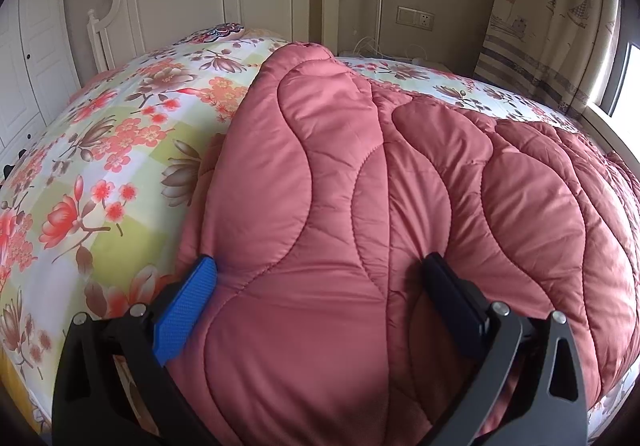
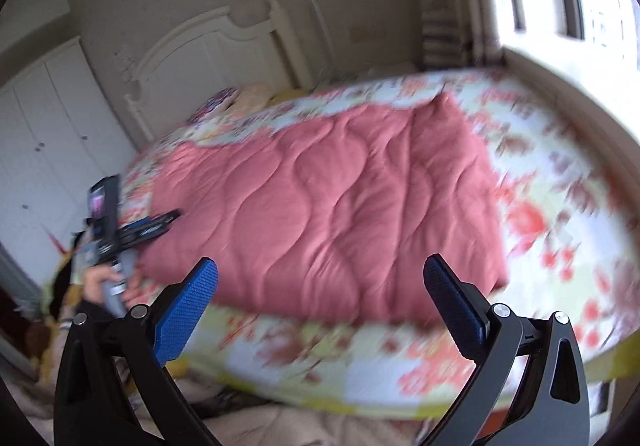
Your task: Fold large clothes
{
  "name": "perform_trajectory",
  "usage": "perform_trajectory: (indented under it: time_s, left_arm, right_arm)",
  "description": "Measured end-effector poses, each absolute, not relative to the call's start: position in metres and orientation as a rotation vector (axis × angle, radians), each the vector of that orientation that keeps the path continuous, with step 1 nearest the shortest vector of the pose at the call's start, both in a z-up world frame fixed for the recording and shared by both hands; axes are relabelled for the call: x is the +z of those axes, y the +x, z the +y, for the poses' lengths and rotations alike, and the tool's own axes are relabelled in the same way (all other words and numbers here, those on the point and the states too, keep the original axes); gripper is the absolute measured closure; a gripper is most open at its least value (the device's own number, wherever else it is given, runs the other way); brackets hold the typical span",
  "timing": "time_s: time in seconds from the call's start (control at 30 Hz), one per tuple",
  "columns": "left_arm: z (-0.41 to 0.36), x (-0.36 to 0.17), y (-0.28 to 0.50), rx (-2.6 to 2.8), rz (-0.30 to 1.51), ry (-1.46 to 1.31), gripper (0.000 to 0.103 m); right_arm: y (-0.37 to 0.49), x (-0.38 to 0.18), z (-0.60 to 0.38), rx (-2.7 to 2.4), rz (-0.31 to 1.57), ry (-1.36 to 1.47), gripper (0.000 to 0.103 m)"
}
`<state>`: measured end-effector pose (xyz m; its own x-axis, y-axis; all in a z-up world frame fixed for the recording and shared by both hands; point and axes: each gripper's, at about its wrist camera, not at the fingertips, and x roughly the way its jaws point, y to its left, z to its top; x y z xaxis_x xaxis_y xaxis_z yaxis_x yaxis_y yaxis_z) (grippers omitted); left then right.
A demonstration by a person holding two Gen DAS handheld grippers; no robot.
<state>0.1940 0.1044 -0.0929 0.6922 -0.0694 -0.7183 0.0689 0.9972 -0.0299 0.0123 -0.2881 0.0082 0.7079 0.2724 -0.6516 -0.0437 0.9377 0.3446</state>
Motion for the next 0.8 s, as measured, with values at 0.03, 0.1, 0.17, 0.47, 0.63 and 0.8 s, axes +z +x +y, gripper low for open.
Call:
perform_trajectory:
  time_s: [0.03,0.1,0.17,0.47,0.63,0.8]
  left_arm:
    - [0.105,-0.093,0.194,-0.077,0.802,-0.001,0.002]
    - [0.104,-0.093,0.194,-0.077,0.802,-0.001,0.002]
    - [0.104,-0.093,0.194,-0.077,0.802,-0.001,0.002]
    - [0.104,-0.093,0.193,-0.073,0.802,0.003,0.002]
    - [0.101,-0.092,0.191,-0.055,0.799,0.010,0.002]
    - [0.097,-0.092,0.192,-0.033,0.799,0.032,0.002]
  right_arm:
    - [0.009,-0.001,-0.283,0.206,0.823,0.335,0.005]
    - [0.004,-0.017,-0.275,0.206,0.892,0.341,0.005]
    - [0.003,-0.036,-0.269,0.194,0.940,0.340,0.005]
    - [0.045,-0.060,-0.284,-0.050,0.785,0.469,0.004]
    - [0.065,-0.064,-0.317,-0.133,0.651,0.791,0.004]
    - [0.090,-0.064,-0.287,0.035,0.677,0.747,0.005]
